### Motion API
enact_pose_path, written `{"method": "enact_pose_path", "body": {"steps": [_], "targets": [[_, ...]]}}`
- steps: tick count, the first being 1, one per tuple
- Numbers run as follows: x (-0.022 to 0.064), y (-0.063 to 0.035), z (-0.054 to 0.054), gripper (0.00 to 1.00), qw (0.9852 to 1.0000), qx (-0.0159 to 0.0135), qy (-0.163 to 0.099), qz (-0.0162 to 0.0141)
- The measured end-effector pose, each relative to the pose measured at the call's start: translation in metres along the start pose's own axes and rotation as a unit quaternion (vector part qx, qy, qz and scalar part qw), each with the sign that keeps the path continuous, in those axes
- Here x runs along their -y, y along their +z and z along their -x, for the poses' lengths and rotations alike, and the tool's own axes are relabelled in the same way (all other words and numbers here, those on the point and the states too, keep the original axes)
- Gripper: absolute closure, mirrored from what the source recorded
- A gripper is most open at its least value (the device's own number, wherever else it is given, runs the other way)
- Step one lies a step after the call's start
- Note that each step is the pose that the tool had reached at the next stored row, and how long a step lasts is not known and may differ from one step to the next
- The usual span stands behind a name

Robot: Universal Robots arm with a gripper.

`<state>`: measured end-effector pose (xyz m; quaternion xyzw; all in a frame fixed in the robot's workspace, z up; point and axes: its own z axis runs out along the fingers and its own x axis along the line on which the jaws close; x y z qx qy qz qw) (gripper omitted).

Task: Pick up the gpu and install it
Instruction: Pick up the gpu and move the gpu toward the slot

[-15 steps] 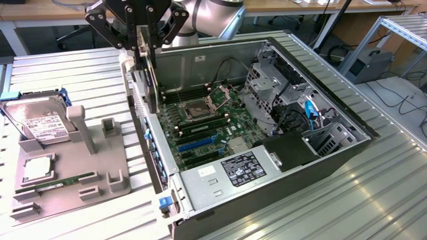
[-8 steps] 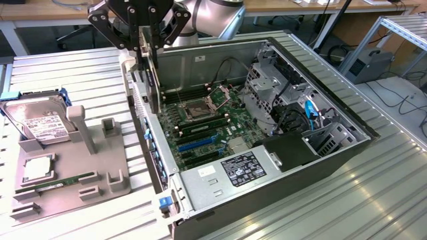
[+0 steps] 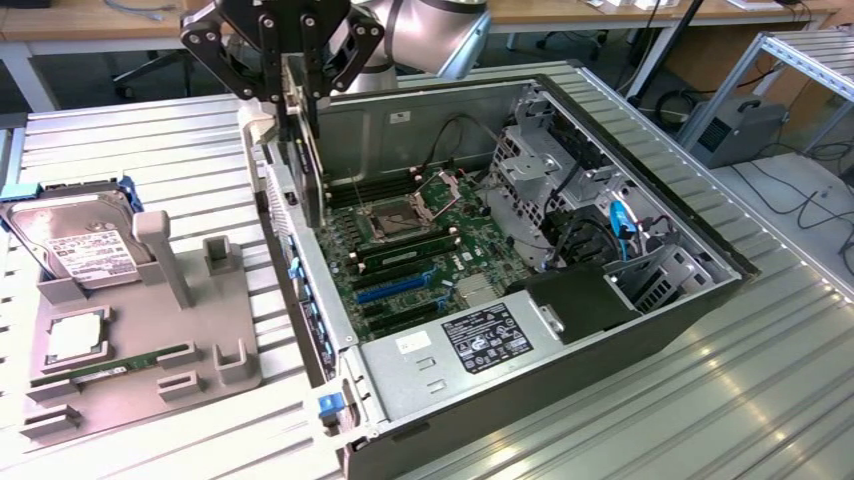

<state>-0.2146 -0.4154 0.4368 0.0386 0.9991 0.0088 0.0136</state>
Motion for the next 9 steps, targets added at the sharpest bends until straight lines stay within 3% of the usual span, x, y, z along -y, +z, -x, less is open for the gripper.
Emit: {"method": "enact_pose_path", "body": {"steps": [9], "targets": [[-0.0002,0.0013,0.0025,0.73,1.0000,0.0000,0.000,-0.0001]]}}
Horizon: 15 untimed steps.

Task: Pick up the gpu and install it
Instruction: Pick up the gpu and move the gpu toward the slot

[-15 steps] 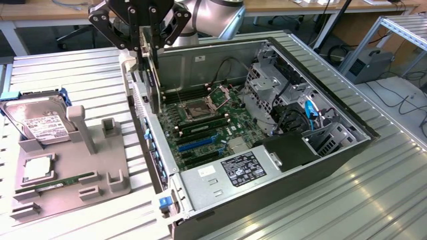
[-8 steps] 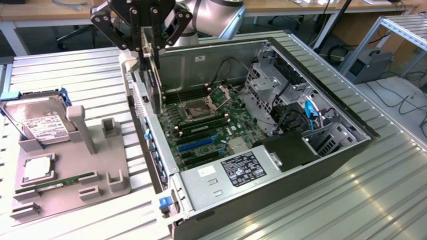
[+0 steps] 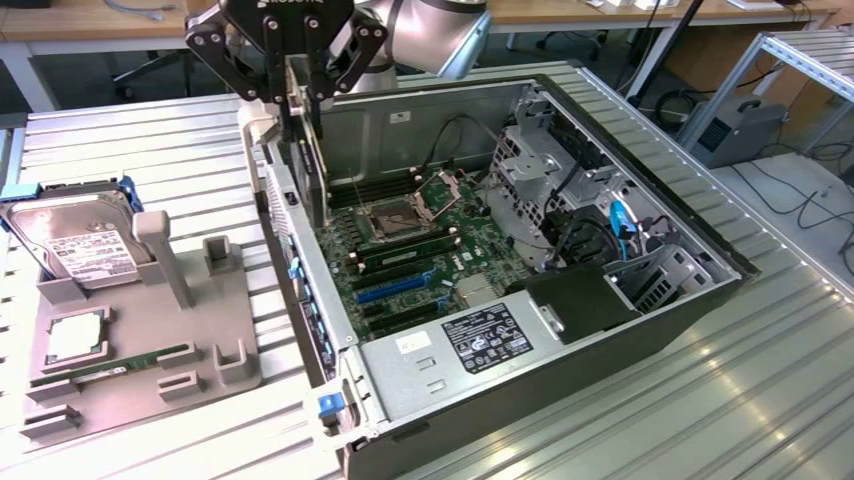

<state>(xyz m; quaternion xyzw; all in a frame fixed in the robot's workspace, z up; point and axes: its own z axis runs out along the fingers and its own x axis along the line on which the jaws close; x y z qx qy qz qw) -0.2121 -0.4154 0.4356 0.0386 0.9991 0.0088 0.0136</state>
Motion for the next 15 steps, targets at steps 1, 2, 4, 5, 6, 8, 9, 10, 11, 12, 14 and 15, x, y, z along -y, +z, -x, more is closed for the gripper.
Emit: {"method": "enact_pose_path", "body": {"steps": [1,2,4,5,6,8,9,10,11,12,14,15], "targets": [[0.0000,0.0002,0.0003,0.73,1.0000,0.0000,0.000,0.0000],[0.0000,0.0003,0.0005,0.73,1.0000,0.0000,0.000,0.0000],[-0.0001,0.0006,0.0010,0.73,1.0000,0.0000,0.000,0.0000],[-0.0001,0.0008,0.0013,0.73,1.0000,0.0000,0.000,0.0000],[-0.0001,0.0010,0.0015,0.73,1.0000,0.0000,0.000,-0.0001],[-0.0001,0.0013,0.0019,0.73,1.0000,0.0000,0.000,-0.0001],[-0.0001,0.0016,0.0022,0.73,1.0000,0.0000,0.000,-0.0001],[-0.0002,0.0017,0.0024,0.73,1.0000,0.0000,0.000,-0.0001],[-0.0002,0.0019,0.0026,0.73,1.0000,0.0000,0.000,-0.0001],[-0.0002,0.0022,0.0029,0.73,1.0000,0.0000,0.000,0.0000],[-0.0002,0.0026,0.0033,0.73,1.0000,0.0000,0.000,-0.0001],[-0.0002,0.0028,0.0035,0.73,1.0000,0.0000,0.000,-0.0001]]}}
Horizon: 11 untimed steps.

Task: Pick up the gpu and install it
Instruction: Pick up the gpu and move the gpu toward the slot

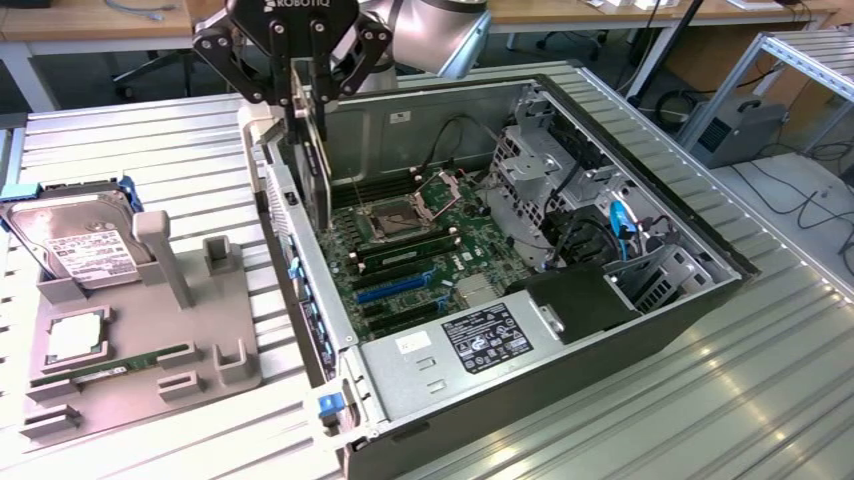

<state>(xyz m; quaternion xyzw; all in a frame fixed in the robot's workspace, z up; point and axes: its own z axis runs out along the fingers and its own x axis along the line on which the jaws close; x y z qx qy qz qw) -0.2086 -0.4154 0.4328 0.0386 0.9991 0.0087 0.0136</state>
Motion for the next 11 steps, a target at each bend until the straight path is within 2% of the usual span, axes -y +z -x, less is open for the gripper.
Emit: {"method": "enact_pose_path", "body": {"steps": [11], "targets": [[-0.0001,0.0042,0.0019,0.73,1.0000,0.0000,0.000,0.0000]]}}
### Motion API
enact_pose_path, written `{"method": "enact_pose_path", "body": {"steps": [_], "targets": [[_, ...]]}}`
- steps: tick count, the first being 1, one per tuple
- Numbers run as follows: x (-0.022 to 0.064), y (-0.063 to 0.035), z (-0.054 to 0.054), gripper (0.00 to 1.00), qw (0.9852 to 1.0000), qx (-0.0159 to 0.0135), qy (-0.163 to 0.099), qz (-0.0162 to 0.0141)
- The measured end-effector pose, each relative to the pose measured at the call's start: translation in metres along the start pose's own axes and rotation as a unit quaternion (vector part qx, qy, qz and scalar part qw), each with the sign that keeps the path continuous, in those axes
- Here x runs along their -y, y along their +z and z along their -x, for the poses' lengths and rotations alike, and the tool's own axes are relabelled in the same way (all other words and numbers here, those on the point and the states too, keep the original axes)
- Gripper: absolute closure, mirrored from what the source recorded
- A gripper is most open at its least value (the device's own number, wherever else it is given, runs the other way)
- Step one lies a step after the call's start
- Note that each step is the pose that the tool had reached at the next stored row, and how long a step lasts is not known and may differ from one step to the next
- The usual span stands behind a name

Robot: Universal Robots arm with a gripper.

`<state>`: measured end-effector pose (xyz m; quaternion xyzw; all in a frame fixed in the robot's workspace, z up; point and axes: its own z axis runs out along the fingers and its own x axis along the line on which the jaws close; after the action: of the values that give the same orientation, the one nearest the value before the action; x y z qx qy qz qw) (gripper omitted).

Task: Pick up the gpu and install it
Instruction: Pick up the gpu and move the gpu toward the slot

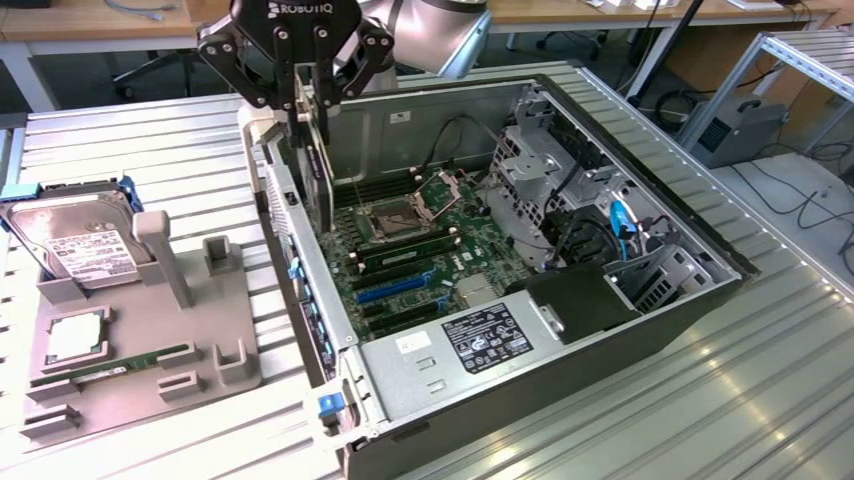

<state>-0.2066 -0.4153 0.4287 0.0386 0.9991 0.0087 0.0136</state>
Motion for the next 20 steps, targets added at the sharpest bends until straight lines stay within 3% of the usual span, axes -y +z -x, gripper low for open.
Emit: {"method": "enact_pose_path", "body": {"steps": [20], "targets": [[-0.0002,0.0074,0.0037,0.73,1.0000,0.0000,0.000,-0.0001]]}}
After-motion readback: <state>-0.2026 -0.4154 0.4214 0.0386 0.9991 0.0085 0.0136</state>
